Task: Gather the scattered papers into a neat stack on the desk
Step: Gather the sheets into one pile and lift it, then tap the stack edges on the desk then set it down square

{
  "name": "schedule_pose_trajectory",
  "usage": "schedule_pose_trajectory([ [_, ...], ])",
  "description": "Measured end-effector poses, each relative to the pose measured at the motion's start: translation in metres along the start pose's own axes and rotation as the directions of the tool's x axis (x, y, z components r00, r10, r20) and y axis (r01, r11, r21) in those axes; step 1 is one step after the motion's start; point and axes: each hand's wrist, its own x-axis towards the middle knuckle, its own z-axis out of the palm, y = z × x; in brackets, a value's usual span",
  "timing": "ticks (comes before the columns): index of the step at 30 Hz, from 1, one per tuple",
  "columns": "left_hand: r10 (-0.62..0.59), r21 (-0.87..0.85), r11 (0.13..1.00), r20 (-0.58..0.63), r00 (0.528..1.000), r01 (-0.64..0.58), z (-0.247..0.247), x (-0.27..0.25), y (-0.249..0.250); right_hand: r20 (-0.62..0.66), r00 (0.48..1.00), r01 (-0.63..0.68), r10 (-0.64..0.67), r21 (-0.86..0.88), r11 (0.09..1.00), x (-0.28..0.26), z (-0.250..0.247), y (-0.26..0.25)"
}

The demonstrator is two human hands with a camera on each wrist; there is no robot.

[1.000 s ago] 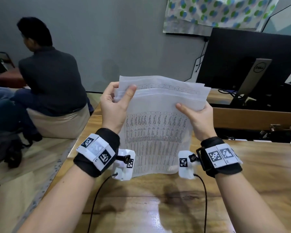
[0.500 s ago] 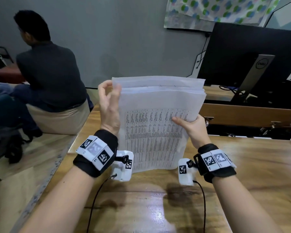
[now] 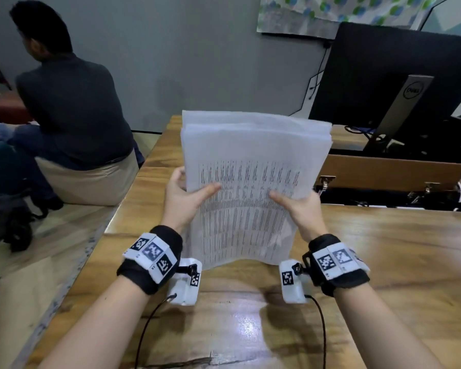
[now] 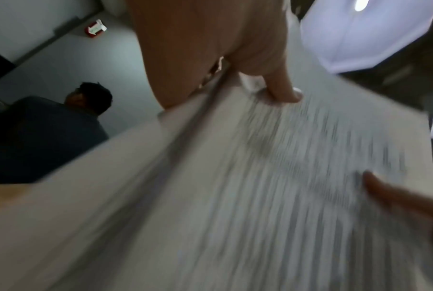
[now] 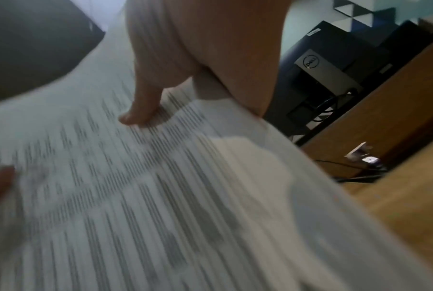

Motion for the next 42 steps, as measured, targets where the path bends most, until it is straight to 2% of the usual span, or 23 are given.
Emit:
schedule_pose_trajectory([
  [3, -0.142, 0.051, 0.989, 0.030, 0.989, 0.140, -0.004, -0.009, -0.025, 0.006, 0.995, -0.098, 0.098, 0.017, 0.995, -0.008, 0.003, 0.019],
  [5, -0.199, 0.061, 0.978, 0.022, 0.980, 0.198, -0.005, -0.008, -0.029, 0.018, 0.994, -0.105, 0.104, 0.042, 0.994, -0.007, 0.006, 0.020],
  [8, -0.186, 0.044, 0.982, 0.039, 0.982, 0.184, -0.009, -0.002, -0.027, 0.050, 0.990, -0.132, 0.130, 0.037, 0.991, -0.005, 0.003, 0.020],
  [10, -0.167, -0.002, 0.986, 0.037, 0.985, 0.167, -0.016, 0.001, -0.026, 0.097, 0.979, -0.177, 0.180, -0.042, 0.983, -0.007, -0.006, 0.023],
  [13, -0.140, -0.132, 0.983, -0.062, 0.988, 0.131, -0.023, 0.004, -0.023, 0.146, 0.956, -0.230, 0.253, -0.159, 0.960, -0.014, -0.023, 0.031],
  [16, -0.181, -0.265, 0.954, -0.137, 0.974, 0.141, -0.026, 0.007, -0.027, 0.073, 0.948, -0.304, 0.309, -0.071, 0.950, -0.017, -0.032, 0.041],
  [18, -0.226, -0.346, 0.922, -0.125, 0.966, 0.171, -0.026, 0.007, -0.030, 0.012, 0.939, -0.343, 0.344, 0.131, 0.930, -0.018, -0.034, 0.049],
  [20, -0.280, -0.427, 0.879, -0.106, 0.954, 0.211, -0.023, 0.003, -0.029, 0.001, 0.926, -0.354, 0.378, 0.358, 0.864, -0.023, -0.031, 0.055],
  [22, -0.338, -0.478, 0.843, -0.111, 0.935, 0.248, -0.016, -0.002, -0.029, 0.016, 0.908, -0.373, 0.418, 0.482, 0.793, -0.031, -0.019, 0.060],
  [24, -0.396, -0.500, 0.807, -0.064, 0.916, 0.314, -0.007, -0.007, -0.033, 0.058, 0.892, -0.422, 0.448, 0.460, 0.781, -0.039, -0.001, 0.062],
  [27, -0.443, -0.452, 0.779, 0.092, 0.892, 0.434, 0.000, -0.017, -0.037, 0.126, 0.891, -0.441, 0.436, 0.468, 0.766, -0.036, 0.013, 0.062],
  [29, -0.425, -0.491, 0.756, 0.135, 0.895, 0.433, -0.006, -0.016, -0.040, 0.086, 0.908, -0.405, 0.409, 0.425, 0.809, -0.031, 0.006, 0.057],
  [32, -0.376, -0.555, 0.744, 0.113, 0.920, 0.372, -0.029, -0.004, -0.050, 0.010, 0.924, -0.364, 0.382, 0.326, 0.872, -0.028, -0.020, 0.051],
  [35, -0.378, -0.505, 0.785, 0.070, 0.923, 0.360, -0.059, 0.007, -0.062, -0.017, 0.936, -0.339, 0.352, 0.228, 0.913, -0.024, -0.055, 0.050],
  [37, -0.377, -0.390, 0.829, 0.142, 0.915, 0.402, -0.076, 0.009, -0.065, 0.031, 0.934, -0.356, 0.356, 0.174, 0.918, -0.021, -0.072, 0.053],
  [38, -0.376, -0.315, 0.847, 0.218, 0.901, 0.429, -0.083, 0.009, -0.065, 0.044, 0.930, -0.367, 0.364, 0.145, 0.919, -0.021, -0.078, 0.053],
  [40, -0.405, -0.192, 0.846, 0.376, 0.833, 0.498, -0.096, 0.008, -0.067, 0.070, 0.919, -0.393, 0.388, 0.086, 0.915, -0.020, -0.088, 0.057],
  [42, -0.443, -0.093, 0.844, 0.433, 0.785, 0.527, -0.102, 0.009, -0.074, 0.064, 0.891, -0.451, 0.450, 0.002, 0.892, -0.020, -0.089, 0.056],
])
